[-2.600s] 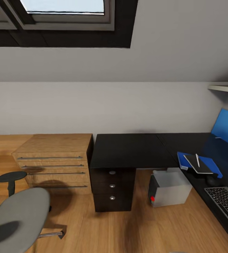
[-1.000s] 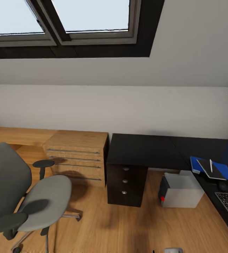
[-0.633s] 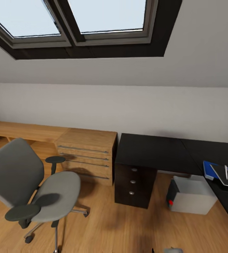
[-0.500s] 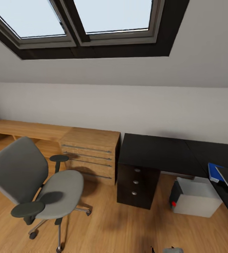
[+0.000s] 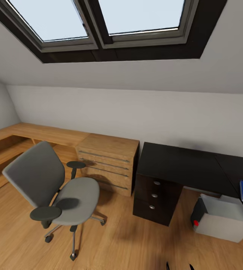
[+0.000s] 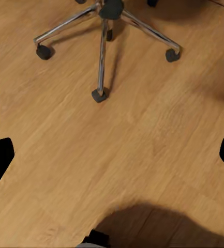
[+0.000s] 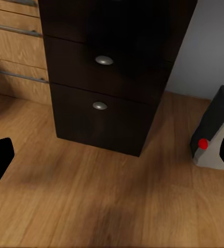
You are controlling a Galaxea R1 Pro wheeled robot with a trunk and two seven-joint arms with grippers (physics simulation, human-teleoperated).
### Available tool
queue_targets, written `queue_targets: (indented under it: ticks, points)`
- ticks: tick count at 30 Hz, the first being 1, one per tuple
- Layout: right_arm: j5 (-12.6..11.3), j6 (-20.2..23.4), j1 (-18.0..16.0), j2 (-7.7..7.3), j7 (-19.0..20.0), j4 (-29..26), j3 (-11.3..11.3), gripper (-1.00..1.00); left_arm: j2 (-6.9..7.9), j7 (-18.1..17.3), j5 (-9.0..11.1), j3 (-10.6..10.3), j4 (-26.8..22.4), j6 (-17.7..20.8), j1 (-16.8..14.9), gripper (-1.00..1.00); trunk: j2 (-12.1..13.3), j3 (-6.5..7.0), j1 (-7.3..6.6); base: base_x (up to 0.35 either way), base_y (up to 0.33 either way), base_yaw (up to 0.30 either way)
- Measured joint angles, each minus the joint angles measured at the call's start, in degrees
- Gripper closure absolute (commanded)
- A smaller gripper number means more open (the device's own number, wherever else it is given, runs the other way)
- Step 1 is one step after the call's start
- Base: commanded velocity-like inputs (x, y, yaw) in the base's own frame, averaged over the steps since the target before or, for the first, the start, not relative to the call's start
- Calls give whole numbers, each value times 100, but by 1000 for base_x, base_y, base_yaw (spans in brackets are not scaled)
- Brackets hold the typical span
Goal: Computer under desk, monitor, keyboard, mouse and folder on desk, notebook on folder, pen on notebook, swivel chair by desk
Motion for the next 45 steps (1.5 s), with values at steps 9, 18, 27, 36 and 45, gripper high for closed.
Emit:
queue_targets:
  ticks: [9, 18, 27, 36, 45]
  points:
    - [3, -2, 6, 2, -469, -25, -6, -100, -478, 610, -12, -38, 825, -2521, 2, -100, 362, 101, -198, 0, 0, 170]
    - [10, -3, 7, 2, -619, -29, -1, -100, -673, 1174, -385, -219, 1040, -2532, 1, -100, 724, 213, -396, 0, 0, 138]
    - [16, -3, 7, 2, -623, -28, 6, -100, -674, 1183, -402, -234, 1053, -2533, 1, -100, 1086, 328, -594, 0, 0, 148]
    - [28, -2, 7, 2, -615, -22, 14, -100, -584, 1181, -394, -228, 1107, -2533, 1, -100, 1170, 318, -640, 0, 0, 198]
    - [39, -3, 7, -7, -606, -21, 20, -100, -56, 1141, -391, -236, 1201, -2534, 1, -100, 1170, 271, -640, 0, 0, 213]
